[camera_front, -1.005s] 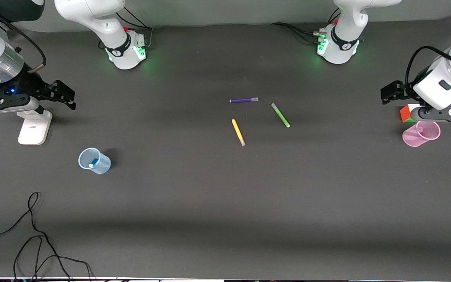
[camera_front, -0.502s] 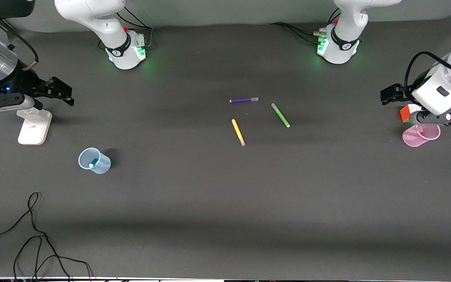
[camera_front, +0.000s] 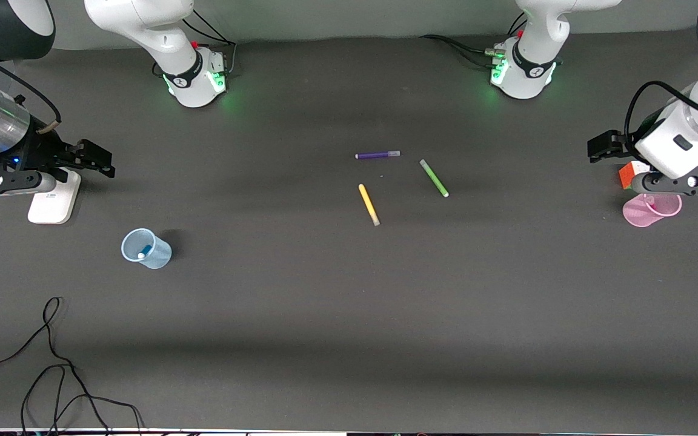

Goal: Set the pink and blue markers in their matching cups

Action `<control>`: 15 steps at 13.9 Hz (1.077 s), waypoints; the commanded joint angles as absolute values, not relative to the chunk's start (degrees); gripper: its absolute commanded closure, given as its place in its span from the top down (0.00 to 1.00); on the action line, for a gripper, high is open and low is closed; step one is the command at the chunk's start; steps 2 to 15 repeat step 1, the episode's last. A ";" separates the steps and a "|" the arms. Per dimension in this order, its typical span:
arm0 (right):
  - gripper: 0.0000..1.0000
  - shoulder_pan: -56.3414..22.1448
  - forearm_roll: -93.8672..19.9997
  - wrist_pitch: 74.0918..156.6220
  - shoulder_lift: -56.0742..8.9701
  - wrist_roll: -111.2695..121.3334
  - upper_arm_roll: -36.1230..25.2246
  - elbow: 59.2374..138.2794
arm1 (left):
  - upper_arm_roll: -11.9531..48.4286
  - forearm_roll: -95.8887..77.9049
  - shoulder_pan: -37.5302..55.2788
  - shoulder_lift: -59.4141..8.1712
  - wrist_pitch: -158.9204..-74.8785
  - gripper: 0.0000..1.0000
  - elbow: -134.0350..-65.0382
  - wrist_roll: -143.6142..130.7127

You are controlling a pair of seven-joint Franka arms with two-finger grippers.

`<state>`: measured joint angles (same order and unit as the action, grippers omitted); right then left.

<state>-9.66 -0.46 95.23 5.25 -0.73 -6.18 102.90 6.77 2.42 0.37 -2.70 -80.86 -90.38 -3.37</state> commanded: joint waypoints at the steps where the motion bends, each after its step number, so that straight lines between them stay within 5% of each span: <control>1: 1.00 -8.79 -1.93 94.22 4.13 -0.53 -5.54 100.20 | 7.03 3.51 0.79 -3.43 -81.83 1.00 -90.18 -4.40; 15: 1.00 -8.79 -1.93 94.22 4.13 -0.53 -5.54 100.20 | 7.03 3.51 0.79 -3.43 -81.83 1.00 -90.18 -4.40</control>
